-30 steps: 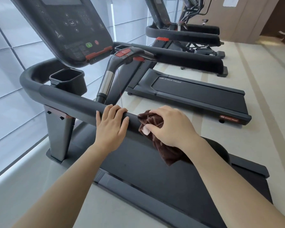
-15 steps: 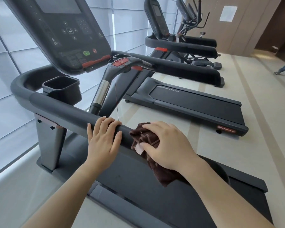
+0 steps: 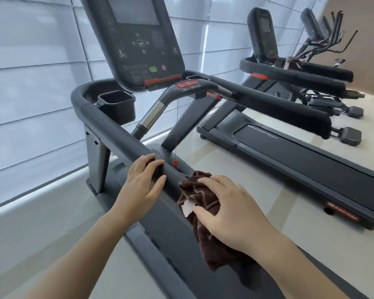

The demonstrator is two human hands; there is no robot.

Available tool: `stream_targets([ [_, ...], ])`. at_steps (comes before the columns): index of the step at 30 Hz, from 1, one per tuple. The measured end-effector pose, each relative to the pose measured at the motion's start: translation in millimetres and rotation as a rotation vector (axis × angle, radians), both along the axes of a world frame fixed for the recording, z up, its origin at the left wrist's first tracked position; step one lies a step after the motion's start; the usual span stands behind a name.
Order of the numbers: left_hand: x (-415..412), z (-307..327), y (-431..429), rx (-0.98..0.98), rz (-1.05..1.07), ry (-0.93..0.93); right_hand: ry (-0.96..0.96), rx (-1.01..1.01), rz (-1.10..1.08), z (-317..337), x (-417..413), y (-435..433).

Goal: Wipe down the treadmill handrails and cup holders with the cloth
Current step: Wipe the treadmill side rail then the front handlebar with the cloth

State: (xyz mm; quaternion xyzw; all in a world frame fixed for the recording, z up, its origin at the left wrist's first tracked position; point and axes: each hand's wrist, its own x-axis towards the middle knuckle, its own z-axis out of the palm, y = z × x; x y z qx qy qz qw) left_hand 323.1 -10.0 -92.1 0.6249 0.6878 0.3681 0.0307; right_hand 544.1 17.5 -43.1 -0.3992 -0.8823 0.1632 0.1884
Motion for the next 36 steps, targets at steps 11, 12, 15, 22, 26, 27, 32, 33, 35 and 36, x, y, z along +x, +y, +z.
stream_targets([
  [11, 74, -6, -25, -0.077, 0.226, -0.11, 0.123, -0.142, 0.063, -1, 26, 8],
  [12, 76, -4, -24, -0.075, 0.242, -0.108, 0.138, -0.196, 0.071, 1, 26, 14],
  [15, 83, -2, -24, -0.048, 0.27, -0.121, 0.212, -0.282, 0.102, -2, 36, 22],
  [22, 78, 1, -21, -0.06, 0.267, -0.091, 0.332, -0.331, 0.096, -11, 61, 16],
  [26, 74, -1, -6, -0.048, 0.27, -0.099, 0.236, -0.328, 0.157, -3, 54, 21],
  [27, 76, -2, -1, -0.04, 0.26, -0.129, 0.209, -0.332, 0.166, -2, 53, 22],
  [32, 84, -5, 7, -0.057, 0.272, -0.174, 0.164, -0.397, 0.188, 1, 53, 29],
  [33, 84, -3, 6, -0.065, 0.275, -0.158, 0.174, -0.412, 0.189, 1, 53, 31],
  [35, 84, 1, 5, -0.084, 0.281, -0.14, 0.203, -0.45, 0.203, 0, 55, 38],
  [36, 84, 5, 6, -0.101, 0.287, -0.137, 0.226, -0.478, 0.215, -1, 57, 42],
])
